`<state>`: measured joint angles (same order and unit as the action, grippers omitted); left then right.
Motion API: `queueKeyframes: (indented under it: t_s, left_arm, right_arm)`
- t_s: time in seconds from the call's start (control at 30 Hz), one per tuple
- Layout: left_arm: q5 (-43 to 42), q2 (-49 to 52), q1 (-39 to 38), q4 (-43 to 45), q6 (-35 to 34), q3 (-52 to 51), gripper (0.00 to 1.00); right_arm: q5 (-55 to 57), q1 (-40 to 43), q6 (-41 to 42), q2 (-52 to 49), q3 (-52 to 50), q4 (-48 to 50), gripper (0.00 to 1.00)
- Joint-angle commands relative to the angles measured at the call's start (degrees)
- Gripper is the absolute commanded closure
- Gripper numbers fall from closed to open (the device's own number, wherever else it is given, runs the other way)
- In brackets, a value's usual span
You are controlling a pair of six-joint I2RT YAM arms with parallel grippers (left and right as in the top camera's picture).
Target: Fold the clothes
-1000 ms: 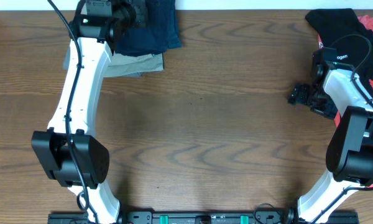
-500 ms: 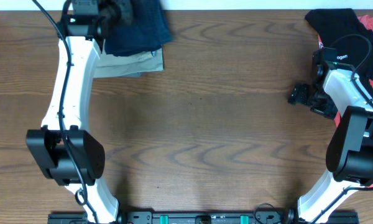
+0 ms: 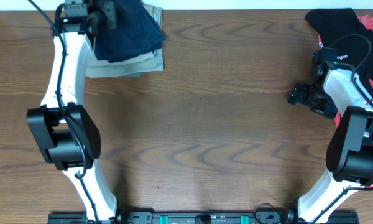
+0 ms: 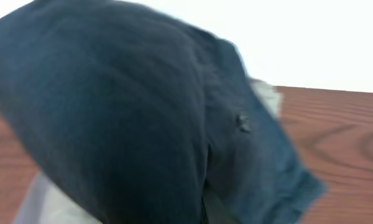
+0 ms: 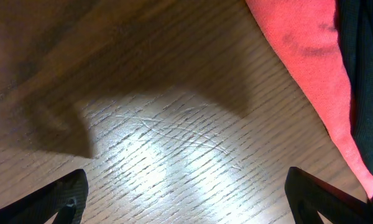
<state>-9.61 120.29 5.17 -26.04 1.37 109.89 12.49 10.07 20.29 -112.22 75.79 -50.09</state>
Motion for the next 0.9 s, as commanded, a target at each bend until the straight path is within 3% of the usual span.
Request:
queueKeyframes:
  t_s: [0.0, 0.23, 0.3, 0.33, 0.37, 0.53, 0.7, 0.8, 0.87]
  left_arm:
    - [3.0, 1.7, 2.3, -1.6, 0.7, 1.7, 0.93]
    - [3.0, 2.1, 5.9, -6.0, 0.7, 1.7, 0.65]
    - [3.0, 2.1, 6.4, -7.4, 0.7, 1.7, 0.49]
    - [3.0, 2.1, 6.6, -7.9, 0.4, 1.7, 0.34]
    - [3.0, 2.1, 6.7, -8.3, 0.1, 1.7, 0.29]
    - [2.7, 1.7, 6.5, -9.7, -0.1, 1.7, 0.14]
    - [2.7, 1.7, 6.5, -9.3, -0.2, 1.7, 0.15]
    - [2.8, 1.7, 6.5, -9.0, -0.1, 1.7, 0.42]
    - [2.8, 1.8, 6.6, -9.1, -0.1, 1.7, 0.51]
  right_arm:
    - [1.0, 0.4, -0.6, 1.6, 0.7, 0.0, 0.01]
    - [1.0, 0.4, -0.6, 1.7, 0.7, 0.0, 0.01]
    - [1.0, 0.4, -0.6, 1.7, 0.7, 0.0, 0.01]
    - [1.0, 0.4, -0.6, 1.6, 0.7, 0.0, 0.01]
    - [1.0, 0.4, -0.6, 1.6, 0.7, 0.0, 0.01]
    - [1.0, 0.4, -0.6, 1.7, 0.7, 0.0, 0.01]
    - [1.0, 0.4, -0.6, 1.7, 0.7, 0.0, 0.01]
    - [1.0, 0.4, -0.6, 1.7, 0.7, 0.0, 0.01]
    - [1.0, 0.4, -0.6, 1.6, 0.7, 0.0, 0.01]
